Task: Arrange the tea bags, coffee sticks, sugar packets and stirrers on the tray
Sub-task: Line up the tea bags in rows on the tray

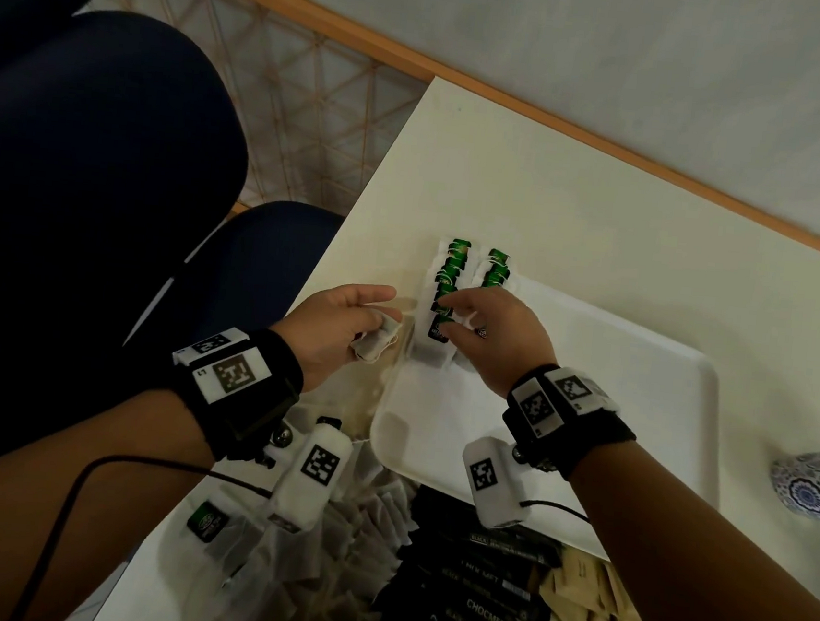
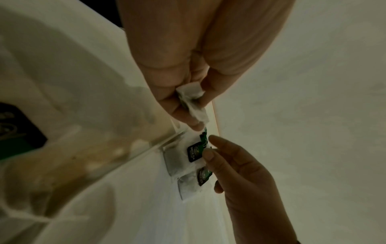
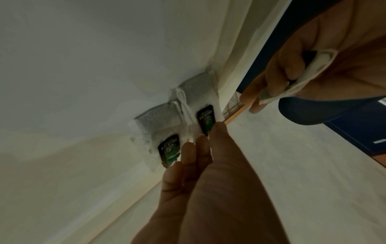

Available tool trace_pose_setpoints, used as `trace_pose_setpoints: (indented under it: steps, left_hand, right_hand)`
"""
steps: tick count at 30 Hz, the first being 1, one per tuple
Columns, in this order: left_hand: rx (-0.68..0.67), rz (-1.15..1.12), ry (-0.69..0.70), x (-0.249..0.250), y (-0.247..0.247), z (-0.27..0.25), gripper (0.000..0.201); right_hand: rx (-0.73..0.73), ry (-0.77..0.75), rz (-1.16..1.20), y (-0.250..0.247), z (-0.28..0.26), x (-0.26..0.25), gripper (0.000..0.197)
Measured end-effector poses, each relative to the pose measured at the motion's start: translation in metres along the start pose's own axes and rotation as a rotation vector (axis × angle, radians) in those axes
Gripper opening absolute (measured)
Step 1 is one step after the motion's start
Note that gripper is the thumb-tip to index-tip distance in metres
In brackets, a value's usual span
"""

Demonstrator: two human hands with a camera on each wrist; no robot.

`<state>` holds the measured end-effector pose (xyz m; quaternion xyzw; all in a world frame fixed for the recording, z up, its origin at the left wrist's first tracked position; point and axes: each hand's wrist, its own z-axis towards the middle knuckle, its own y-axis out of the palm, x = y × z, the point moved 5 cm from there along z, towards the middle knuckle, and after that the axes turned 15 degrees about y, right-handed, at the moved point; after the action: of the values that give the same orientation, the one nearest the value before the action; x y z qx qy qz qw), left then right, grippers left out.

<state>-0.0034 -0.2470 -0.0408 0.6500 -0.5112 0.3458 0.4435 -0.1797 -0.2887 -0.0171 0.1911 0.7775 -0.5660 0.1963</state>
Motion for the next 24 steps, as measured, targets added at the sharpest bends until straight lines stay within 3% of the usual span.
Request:
trace_pose_setpoints:
  steps: [6,10,12,17,20,24]
  left_hand:
    - [-0.074,-0.048,-0.063,-0.001,0.016,-0.004,0.032]
    - [-0.136,-0.126,-0.101,-0.004,0.022,-0.007,0.037]
    - [-0.148,-0.167,-0.117,-0.004,0.024,-0.008,0.036]
    - [-0.175,-0.112,-0.12,-0.001,0.024,-0.014,0.043]
    - [-0.242,0.018,-0.078,-0.001,0.024,-0.016,0.044]
    - [-0.293,0.24,0.024,0.002,0.026,-0.018,0.027]
  right_hand:
    - [-0.004,-0.397,0.072,0.004,-0.033,-0.025,0.032]
    - [0.055,-0.507,-0.016,0.01,-0.047,-0.034,0.026]
    - [0.059,-0.474,-0.005,0.007,-0.046,-0.034,0.016]
    - [-0.038,-0.151,0.159,-0.004,-0.035,-0.02,0.012]
    - [-0.025,-0.086,0.185,-0.007,-0.033,-0.016,0.01]
    - [-0.014,-0.028,0.265,-0.01,-0.03,-0.013,0.01]
